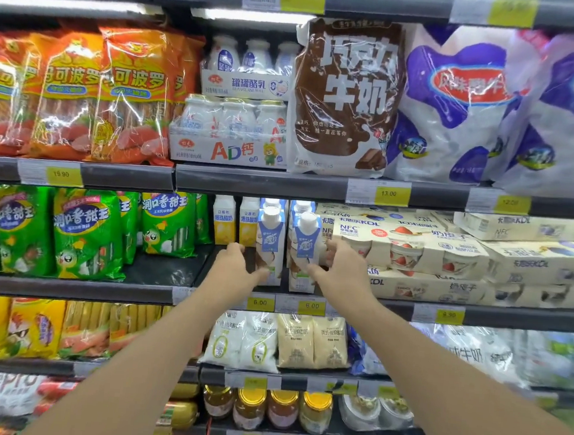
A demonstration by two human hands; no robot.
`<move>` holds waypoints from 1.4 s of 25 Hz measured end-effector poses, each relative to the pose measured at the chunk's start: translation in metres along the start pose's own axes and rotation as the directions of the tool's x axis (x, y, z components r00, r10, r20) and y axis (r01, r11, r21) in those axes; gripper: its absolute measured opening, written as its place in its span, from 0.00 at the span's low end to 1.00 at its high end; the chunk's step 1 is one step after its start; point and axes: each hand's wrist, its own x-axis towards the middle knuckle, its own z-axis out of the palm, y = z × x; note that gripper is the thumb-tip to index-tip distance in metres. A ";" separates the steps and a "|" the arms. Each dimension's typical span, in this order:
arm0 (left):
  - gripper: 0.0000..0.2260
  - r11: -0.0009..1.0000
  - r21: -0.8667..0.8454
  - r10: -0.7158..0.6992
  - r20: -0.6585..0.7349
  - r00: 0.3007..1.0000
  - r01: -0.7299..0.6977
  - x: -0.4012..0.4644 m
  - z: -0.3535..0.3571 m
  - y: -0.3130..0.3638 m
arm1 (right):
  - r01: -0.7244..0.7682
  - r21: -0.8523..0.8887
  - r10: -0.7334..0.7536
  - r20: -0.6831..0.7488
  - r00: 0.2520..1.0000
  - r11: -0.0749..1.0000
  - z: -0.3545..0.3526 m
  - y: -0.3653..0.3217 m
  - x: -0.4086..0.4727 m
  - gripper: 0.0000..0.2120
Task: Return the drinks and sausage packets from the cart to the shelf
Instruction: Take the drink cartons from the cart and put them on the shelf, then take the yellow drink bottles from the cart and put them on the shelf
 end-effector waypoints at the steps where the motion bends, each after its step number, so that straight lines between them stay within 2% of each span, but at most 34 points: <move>1: 0.30 0.998 0.056 0.029 0.015 0.999 -0.029 -0.009 -0.003 0.002 | 0.033 -0.060 -0.033 -0.010 0.999 0.998 -0.006 0.002 -0.004 0.19; 3: 0.26 0.971 0.168 0.149 0.135 0.980 -0.171 -0.033 -0.004 0.016 | 0.077 -0.231 -0.083 -0.014 0.996 0.970 -0.025 0.014 -0.019 0.23; 5: 0.25 0.905 0.263 0.246 0.314 0.917 -0.333 -0.049 0.008 0.033 | 0.075 -0.413 -0.070 0.026 0.997 0.908 -0.048 0.033 -0.032 0.27; 7: 0.28 0.804 0.348 0.312 0.444 0.840 -0.482 -0.058 0.035 0.051 | 0.037 -0.581 -0.014 0.044 0.999 0.813 -0.075 0.064 -0.049 0.32; 12: 0.34 0.605 0.385 0.407 0.603 0.686 -0.697 -0.073 0.123 0.098 | -0.145 -0.735 0.216 0.002 0.976 0.663 -0.143 0.149 -0.110 0.39; 15: 0.34 0.522 0.346 0.456 0.659 0.598 -0.780 -0.086 0.176 0.137 | -0.247 -0.754 0.305 -0.065 0.950 0.609 -0.192 0.196 -0.149 0.40; 21: 0.36 0.382 0.190 0.532 0.755 0.384 -0.904 -0.144 0.308 0.233 | -0.487 -0.741 0.506 -0.231 0.831 0.461 -0.300 0.292 -0.240 0.42; 28: 0.34 0.213 -0.029 0.515 0.853 0.087 -0.977 -0.278 0.495 0.340 | -0.730 -0.630 0.685 -0.409 0.603 0.266 -0.430 0.403 -0.381 0.39; 32: 0.33 0.166 -0.123 0.498 0.867 -0.025 -0.979 -0.348 0.582 0.374 | -0.806 -0.556 0.759 -0.431 0.489 0.204 -0.472 0.454 -0.443 0.41; 35: 0.32 0.120 -0.168 0.465 0.880 -0.094 -0.978 -0.388 0.633 0.384 | -0.832 -0.529 0.788 -0.434 0.436 0.168 -0.483 0.492 -0.477 0.40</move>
